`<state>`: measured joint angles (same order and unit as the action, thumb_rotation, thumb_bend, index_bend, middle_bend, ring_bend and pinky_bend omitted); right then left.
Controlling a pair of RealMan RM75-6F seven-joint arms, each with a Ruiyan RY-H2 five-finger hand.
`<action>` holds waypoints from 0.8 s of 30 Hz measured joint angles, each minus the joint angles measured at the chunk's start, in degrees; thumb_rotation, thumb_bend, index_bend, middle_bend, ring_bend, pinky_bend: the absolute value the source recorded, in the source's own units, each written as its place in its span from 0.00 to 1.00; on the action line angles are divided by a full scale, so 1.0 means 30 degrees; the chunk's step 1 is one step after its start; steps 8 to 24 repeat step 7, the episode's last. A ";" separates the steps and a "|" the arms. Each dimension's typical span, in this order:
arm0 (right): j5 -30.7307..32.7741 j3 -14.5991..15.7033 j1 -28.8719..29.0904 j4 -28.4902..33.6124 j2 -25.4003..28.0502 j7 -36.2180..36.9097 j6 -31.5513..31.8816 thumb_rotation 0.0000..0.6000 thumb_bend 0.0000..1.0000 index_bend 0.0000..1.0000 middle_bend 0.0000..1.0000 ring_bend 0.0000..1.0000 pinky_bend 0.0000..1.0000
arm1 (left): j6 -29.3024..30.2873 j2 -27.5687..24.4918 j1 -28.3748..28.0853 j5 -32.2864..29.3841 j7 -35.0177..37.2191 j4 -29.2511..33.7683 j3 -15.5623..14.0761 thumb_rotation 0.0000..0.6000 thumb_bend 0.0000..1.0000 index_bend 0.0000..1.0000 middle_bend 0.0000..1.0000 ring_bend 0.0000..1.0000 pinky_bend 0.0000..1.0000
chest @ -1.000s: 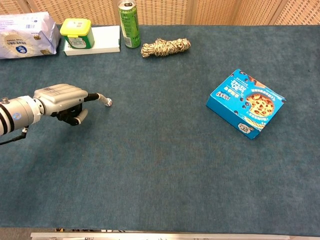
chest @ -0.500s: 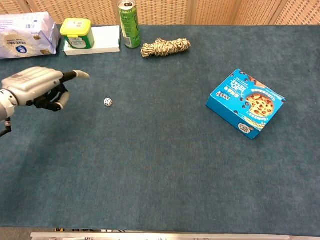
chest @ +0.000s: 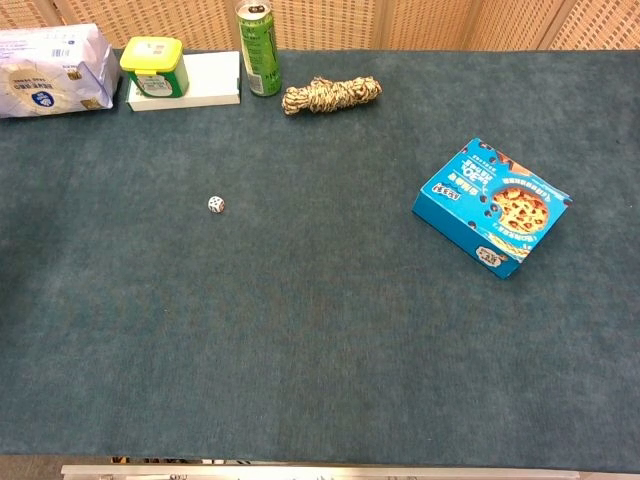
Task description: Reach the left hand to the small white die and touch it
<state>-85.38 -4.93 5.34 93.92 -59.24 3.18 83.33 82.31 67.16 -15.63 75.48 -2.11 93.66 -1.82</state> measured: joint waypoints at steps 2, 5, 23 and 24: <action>-0.0079 0.0017 0.0035 0.0048 -0.0034 -0.0055 -0.0001 1.00 0.33 0.39 0.43 0.31 0.30 | 0.0501 -0.0175 0.0506 0.0044 0.0183 0.0018 -0.0008 1.00 0.38 0.07 0.28 0.26 0.35; -0.0198 0.0031 0.0094 0.0122 -0.0071 -0.0144 0.0013 1.00 0.33 0.39 0.43 0.31 0.30 | 0.1163 -0.0389 0.1271 0.0221 0.0348 0.0045 -0.0073 1.00 0.38 0.07 0.28 0.26 0.35; -0.0281 0.0035 0.0135 0.0167 -0.0108 -0.0190 0.0029 1.00 0.33 0.39 0.43 0.31 0.30 | 0.1573 -0.0469 0.1705 0.0397 0.0447 0.0058 -0.0076 1.00 0.38 0.07 0.28 0.26 0.35; -0.0281 0.0035 0.0135 0.0167 -0.0108 -0.0190 0.0029 1.00 0.33 0.39 0.43 0.31 0.30 | 0.1573 -0.0469 0.1705 0.0397 0.0447 0.0058 -0.0076 1.00 0.38 0.07 0.28 0.26 0.35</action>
